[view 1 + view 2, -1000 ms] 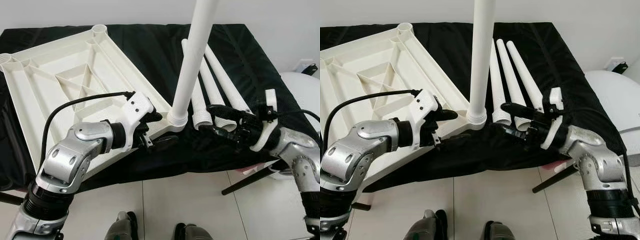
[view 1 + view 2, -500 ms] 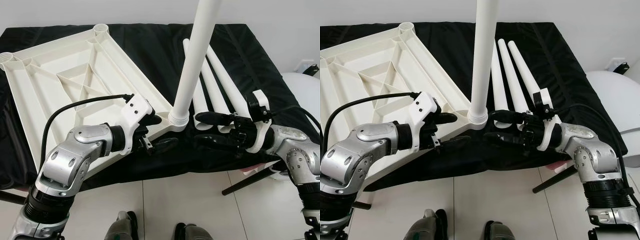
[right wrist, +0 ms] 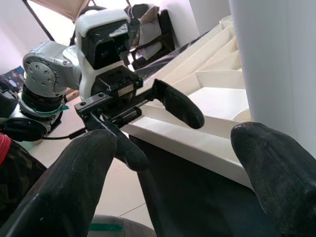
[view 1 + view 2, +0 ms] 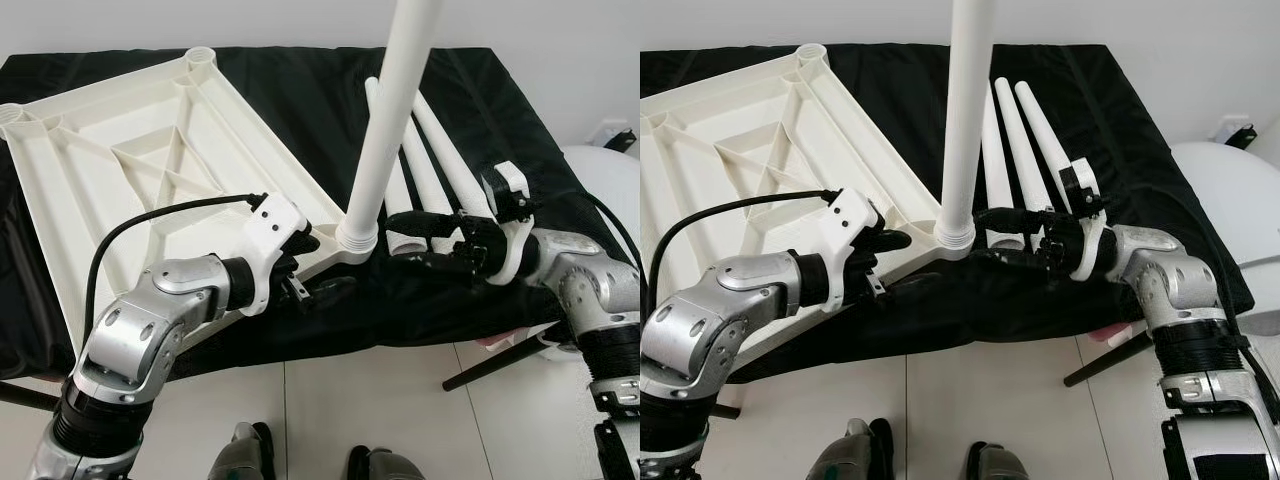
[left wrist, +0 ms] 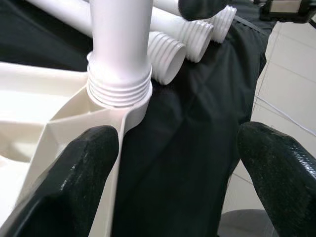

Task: Building children table

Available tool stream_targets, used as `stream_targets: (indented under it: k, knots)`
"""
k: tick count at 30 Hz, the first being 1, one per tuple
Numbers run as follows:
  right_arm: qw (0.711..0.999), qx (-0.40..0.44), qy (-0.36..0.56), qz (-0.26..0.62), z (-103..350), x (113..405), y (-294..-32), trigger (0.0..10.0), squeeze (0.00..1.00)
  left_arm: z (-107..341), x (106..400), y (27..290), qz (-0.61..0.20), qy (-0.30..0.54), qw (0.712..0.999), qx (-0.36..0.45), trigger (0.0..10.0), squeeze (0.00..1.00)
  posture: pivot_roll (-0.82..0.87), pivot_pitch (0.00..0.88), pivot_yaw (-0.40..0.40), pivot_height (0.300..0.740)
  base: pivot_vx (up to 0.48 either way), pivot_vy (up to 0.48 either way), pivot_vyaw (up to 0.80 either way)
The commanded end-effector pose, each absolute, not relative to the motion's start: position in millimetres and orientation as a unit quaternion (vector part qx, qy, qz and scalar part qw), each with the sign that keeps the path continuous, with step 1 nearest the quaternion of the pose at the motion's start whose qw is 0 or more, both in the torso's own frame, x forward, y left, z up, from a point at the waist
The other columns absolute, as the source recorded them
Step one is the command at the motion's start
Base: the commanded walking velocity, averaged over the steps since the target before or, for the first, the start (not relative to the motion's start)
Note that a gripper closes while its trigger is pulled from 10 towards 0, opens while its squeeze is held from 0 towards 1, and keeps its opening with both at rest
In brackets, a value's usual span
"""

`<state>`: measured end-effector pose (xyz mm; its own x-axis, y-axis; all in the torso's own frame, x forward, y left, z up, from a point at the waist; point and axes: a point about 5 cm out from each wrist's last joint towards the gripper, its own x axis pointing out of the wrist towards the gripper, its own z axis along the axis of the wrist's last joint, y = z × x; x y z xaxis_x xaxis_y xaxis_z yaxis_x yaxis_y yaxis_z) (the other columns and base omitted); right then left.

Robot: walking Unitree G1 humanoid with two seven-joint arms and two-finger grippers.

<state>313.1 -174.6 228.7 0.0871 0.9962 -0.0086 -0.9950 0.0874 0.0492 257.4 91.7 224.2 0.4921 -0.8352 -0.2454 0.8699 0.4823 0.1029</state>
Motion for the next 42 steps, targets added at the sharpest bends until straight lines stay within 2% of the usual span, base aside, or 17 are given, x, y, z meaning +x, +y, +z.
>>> stream_targets:
  k: [1, 6, 17, 21, 31, 42]
  knots:
    - [0.725, 0.013, 0.027, 0.688, 230.6, 318.2, -173.0, 10.0, 0.00, 224.6, 246.6, 83.6, -0.515, 0.079, 0.848, 0.100, 10.0, 0.00, 0.03, 0.254, -0.062, 0.740, 0.000, 0.000, 0.00]
    - [0.710, 0.010, 0.037, 0.703, 232.5, 322.1, -171.8, 10.0, 0.00, 225.3, 242.0, 81.2, -0.516, 0.078, 0.848, 0.096, 10.0, 0.00, 0.04, 0.262, -0.071, 0.740, 0.000, 0.000, 0.00]
    - [0.701, 0.002, 0.038, 0.712, 238.3, 340.8, -167.2, 10.0, 0.00, 228.1, 236.6, 77.2, -0.508, 0.079, 0.853, 0.088, 10.0, 0.00, 0.04, 0.276, -0.081, 0.740, 0.000, 0.000, 0.00]
    - [0.713, 0.004, 0.020, 0.701, 243.2, 350.1, -161.4, 10.0, 0.00, 229.0, 233.0, 75.4, -0.510, 0.079, 0.853, 0.081, 10.0, 0.00, 0.05, 0.283, -0.083, 0.740, 0.000, 0.000, 0.00]
    - [0.712, 0.014, 0.001, 0.703, 247.4, 357.8, -153.3, 10.0, 0.00, 231.6, 226.6, 71.2, -0.515, 0.074, 0.851, 0.074, 10.0, 0.00, 0.06, 0.287, -0.093, 0.740, 0.000, 0.000, 0.00]
    - [0.752, 0.023, -0.055, 0.657, 260.7, 375.5, -130.3, 10.0, 0.00, 235.6, 222.6, 68.9, -0.512, 0.067, 0.854, 0.063, 10.0, 0.00, 0.06, 0.300, -0.107, 0.740, 0.000, 0.000, 0.00]
